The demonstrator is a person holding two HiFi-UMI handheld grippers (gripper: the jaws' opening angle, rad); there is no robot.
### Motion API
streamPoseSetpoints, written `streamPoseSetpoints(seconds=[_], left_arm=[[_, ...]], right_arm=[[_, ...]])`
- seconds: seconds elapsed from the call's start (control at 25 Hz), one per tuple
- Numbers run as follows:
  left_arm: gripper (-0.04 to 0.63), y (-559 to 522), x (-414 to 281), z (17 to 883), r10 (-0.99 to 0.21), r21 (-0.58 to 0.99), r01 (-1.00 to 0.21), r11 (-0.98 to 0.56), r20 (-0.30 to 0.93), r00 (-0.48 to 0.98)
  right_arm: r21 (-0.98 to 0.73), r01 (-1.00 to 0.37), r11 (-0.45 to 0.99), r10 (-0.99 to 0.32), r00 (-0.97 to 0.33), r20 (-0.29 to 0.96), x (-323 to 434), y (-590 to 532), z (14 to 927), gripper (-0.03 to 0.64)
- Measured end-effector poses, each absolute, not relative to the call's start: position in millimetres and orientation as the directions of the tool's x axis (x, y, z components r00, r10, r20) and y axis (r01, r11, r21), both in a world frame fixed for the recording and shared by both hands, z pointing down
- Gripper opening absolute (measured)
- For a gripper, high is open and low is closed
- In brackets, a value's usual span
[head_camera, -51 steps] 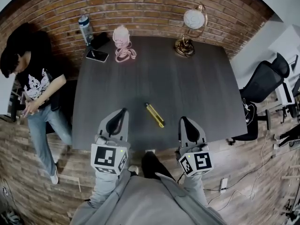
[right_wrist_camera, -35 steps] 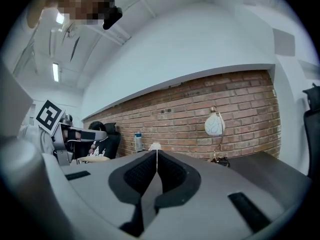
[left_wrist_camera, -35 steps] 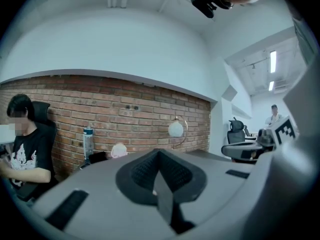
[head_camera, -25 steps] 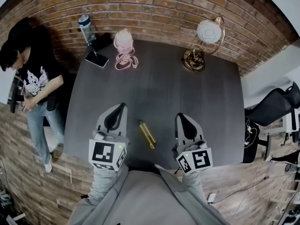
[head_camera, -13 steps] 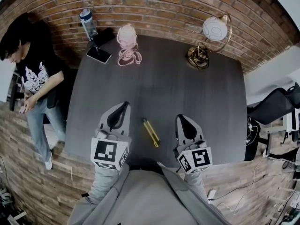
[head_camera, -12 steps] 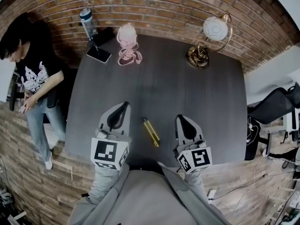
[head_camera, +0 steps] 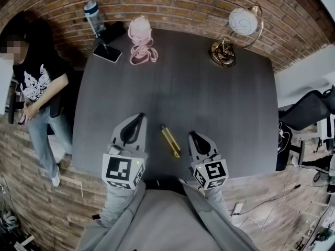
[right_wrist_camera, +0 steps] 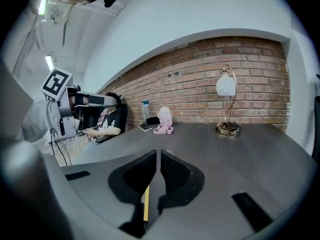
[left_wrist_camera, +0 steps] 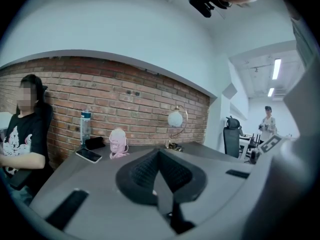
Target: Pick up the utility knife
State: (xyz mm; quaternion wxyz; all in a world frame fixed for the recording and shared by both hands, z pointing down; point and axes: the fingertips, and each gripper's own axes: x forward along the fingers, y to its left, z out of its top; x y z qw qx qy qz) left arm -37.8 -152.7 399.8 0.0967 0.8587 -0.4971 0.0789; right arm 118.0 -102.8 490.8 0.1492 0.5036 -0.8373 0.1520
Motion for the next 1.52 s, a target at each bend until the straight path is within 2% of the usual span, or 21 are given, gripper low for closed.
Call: streamPoseSetpoints(seconds=[0.44, 0.56, 1.04, 1.52], left_arm=[[0.020, -147, -45, 418, -0.828, 0.110, -0.868, -0.485, 0.262, 0.496], [0.020, -147, -45, 424, -0.822, 0.117, -0.865, -0.489, 0.270, 0.501], [0.020, -154, -38, 438, -0.800, 0.139, -0.849, -0.509, 0.288, 0.527], [0.020, -149, -36, 448, -0.792, 0.149, -0.846, -0.512, 0.300, 0.532]], right_arm=[[-0.120, -0.877, 0.465, -0.731, -0.457, 0.506, 103, -91, 541, 0.023], [-0.146, -0.869, 0.473, -0.703, -0.472, 0.532, 98, -88, 555, 0.083], [-0.156, -0.844, 0.512, -0.596, -0.481, 0.643, 86, -66, 608, 0.175], [-0.109, -0.832, 0.544, -0.547, -0.450, 0.706, 81, -53, 637, 0.183]])
